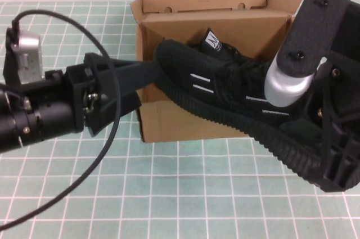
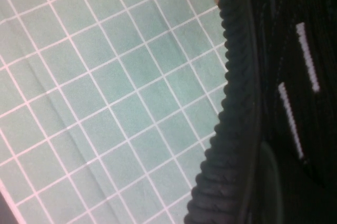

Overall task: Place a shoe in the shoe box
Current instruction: Pick up the shoe from the table, then hand over the shoe

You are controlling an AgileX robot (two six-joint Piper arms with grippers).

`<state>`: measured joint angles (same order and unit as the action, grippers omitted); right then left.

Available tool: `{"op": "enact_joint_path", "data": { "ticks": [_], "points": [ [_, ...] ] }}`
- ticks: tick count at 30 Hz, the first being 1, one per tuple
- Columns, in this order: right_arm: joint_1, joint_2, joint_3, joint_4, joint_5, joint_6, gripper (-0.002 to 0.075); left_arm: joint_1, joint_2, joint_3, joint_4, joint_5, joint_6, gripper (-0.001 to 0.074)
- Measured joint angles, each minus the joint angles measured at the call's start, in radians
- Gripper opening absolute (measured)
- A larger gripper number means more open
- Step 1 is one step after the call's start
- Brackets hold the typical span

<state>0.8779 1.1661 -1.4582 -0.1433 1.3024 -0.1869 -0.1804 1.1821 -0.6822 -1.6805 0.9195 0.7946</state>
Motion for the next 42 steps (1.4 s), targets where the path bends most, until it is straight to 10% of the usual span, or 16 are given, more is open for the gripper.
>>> {"op": "enact_joint_path", "data": {
  "ticks": [24,32,38,42],
  "points": [
    [0.0,0.0,0.0,0.005,0.0,0.0,-0.0007,-0.126,0.258,-0.224,0.0,0.004,-0.023,0.066],
    [0.0,0.0,0.0,0.017,0.0,0.0,-0.0007,-0.129,0.296,-0.227,-0.004,0.007,-0.015,0.0125],
    [0.0,0.0,0.0,0.047,0.0,0.008,0.0044,-0.129,0.296,-0.227,-0.004,0.007,-0.011,0.0109],
    [0.0,0.0,0.0,0.129,0.0,0.018,0.0338,-0.129,0.296,-0.227,0.005,0.007,-0.007,0.0108]
  ]
}}
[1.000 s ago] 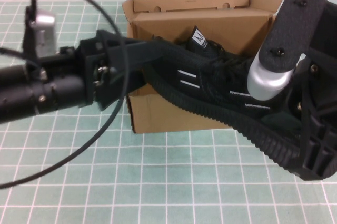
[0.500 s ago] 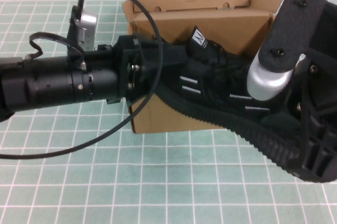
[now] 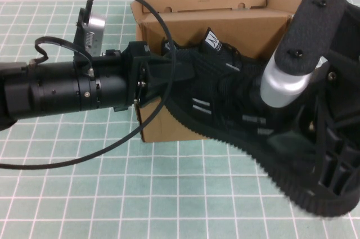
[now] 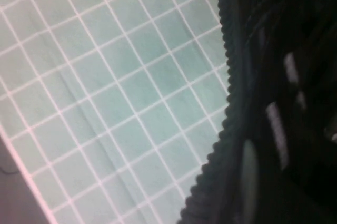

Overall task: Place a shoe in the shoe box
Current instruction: Hand over the shoe

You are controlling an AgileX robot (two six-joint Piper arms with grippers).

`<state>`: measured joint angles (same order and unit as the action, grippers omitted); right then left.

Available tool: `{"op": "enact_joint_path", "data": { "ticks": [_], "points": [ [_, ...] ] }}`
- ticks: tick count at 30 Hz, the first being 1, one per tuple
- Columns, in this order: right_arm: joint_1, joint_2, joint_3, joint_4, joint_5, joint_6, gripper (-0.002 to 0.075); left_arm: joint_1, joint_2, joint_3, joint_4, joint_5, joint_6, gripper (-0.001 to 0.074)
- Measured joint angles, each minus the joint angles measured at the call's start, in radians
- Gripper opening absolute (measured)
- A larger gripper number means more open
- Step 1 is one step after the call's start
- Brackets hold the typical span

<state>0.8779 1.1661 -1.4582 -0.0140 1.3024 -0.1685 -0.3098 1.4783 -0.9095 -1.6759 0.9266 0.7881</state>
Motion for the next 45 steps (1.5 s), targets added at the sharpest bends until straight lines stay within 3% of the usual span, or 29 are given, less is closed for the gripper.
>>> {"op": "enact_joint_path", "data": {
  "ticks": [3,5,9,15,22,28,33,38,45],
  "points": [
    [0.0,0.0,0.0,0.054,0.0,0.028,0.0623,0.0,0.001,0.0,0.024,-0.002,0.012,0.0108],
    [0.0,0.0,0.0,0.096,0.0,0.036,0.0697,0.0,0.004,0.0,0.034,-0.007,0.014,0.0108],
    [0.0,0.0,0.0,0.183,0.0,0.07,0.0693,0.0,0.005,0.0,0.051,-0.014,0.017,0.0108],
    [0.0,-0.002,0.015,0.201,0.0,0.28,0.0693,0.0,0.005,0.0,0.09,-0.03,0.021,0.0108],
    [0.0,-0.066,0.187,0.248,-0.11,0.369,0.0693,0.0,0.005,0.0,0.101,-0.047,0.043,0.0108],
    [0.0,-0.238,0.304,0.252,-0.46,0.581,0.0693,0.0,0.005,0.0,0.101,-0.048,0.081,0.0108],
    [0.0,-0.381,0.447,0.196,-0.816,0.89,0.0693,0.0,0.005,0.0,0.101,-0.059,0.112,0.0108],
    [0.0,-0.429,0.637,0.157,-1.033,1.203,0.0693,0.0,0.005,0.0,0.081,-0.059,0.123,0.0108],
    [0.0,-0.421,0.827,0.192,-1.324,1.284,0.0693,0.0,0.005,0.0,0.08,-0.059,0.142,0.0108]
  ]
}}
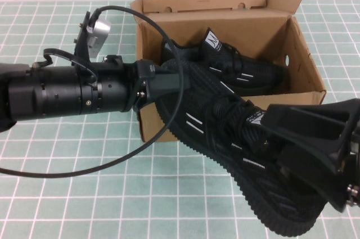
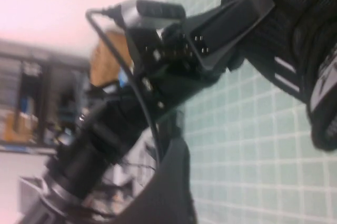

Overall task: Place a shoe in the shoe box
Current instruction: Hand over the shoe

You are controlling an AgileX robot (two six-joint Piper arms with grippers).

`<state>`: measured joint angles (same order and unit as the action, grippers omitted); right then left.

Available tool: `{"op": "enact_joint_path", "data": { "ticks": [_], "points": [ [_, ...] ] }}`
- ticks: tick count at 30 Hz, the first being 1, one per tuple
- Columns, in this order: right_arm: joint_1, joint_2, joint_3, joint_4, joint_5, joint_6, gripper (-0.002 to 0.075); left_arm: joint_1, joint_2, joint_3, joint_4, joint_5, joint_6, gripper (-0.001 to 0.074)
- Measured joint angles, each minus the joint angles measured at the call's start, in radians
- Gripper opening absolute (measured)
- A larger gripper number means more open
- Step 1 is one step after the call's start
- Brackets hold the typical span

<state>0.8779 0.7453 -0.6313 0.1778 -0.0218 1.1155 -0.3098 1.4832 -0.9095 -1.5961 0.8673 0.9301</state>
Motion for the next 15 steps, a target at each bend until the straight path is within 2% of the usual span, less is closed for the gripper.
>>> {"op": "enact_joint_path", "data": {
  "ticks": [5,15],
  "points": [
    [-0.002,0.008,0.051,0.03,-0.156,-0.005,0.0693,0.0,0.0,0.0,0.0,0.0,0.0,0.0108],
    [-0.002,0.162,0.054,0.132,-0.251,-0.027,0.0693,0.0,0.0,0.0,0.0,-0.008,0.008,0.0108]
  ]
}}
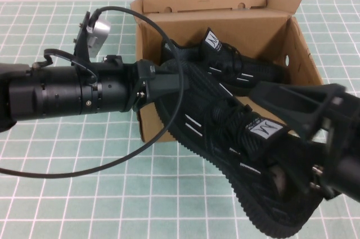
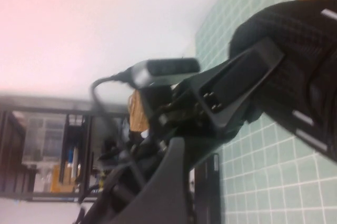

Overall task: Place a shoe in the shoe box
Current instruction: Hand over the shoe

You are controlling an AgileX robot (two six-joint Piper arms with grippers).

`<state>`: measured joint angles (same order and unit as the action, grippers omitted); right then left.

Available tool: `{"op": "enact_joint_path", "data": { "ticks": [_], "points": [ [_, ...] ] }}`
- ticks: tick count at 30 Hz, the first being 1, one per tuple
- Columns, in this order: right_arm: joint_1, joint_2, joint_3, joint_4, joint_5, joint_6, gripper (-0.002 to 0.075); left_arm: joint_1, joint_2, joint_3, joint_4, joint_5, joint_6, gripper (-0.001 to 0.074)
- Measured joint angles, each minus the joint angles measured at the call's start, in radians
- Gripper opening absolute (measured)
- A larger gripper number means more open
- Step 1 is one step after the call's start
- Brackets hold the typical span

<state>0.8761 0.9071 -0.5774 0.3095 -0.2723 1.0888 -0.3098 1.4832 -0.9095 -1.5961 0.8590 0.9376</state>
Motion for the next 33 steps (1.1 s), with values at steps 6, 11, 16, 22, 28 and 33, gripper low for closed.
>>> {"op": "enact_joint_path", "data": {
  "ticks": [6,11,16,22,28,33],
  "points": [
    [0.0,0.1,0.0,-0.002,-0.148,0.0,0.0693,0.0,0.0,0.0,0.006,0.0,0.002,0.0108],
    [0.0,0.144,0.0,-0.034,-0.15,0.022,0.0664,0.0,0.0,0.0,0.006,0.0,0.002,0.0108],
    [0.0,0.158,0.0,-0.076,-0.15,0.054,0.0309,0.0,0.004,0.0,0.008,0.002,0.003,0.0108],
    [0.0,0.158,0.0,-0.073,-0.149,0.053,-0.0006,0.0,0.004,0.0,-0.008,0.015,0.015,0.0105],
    [0.0,0.158,0.0,-0.12,-0.151,0.047,-0.0006,0.0,0.004,0.0,-0.019,0.027,0.023,0.0238],
    [0.0,0.155,0.0,-0.37,-0.151,-0.02,-0.0006,0.0,0.004,0.0,-0.025,0.063,0.023,0.0612]
  ]
}}
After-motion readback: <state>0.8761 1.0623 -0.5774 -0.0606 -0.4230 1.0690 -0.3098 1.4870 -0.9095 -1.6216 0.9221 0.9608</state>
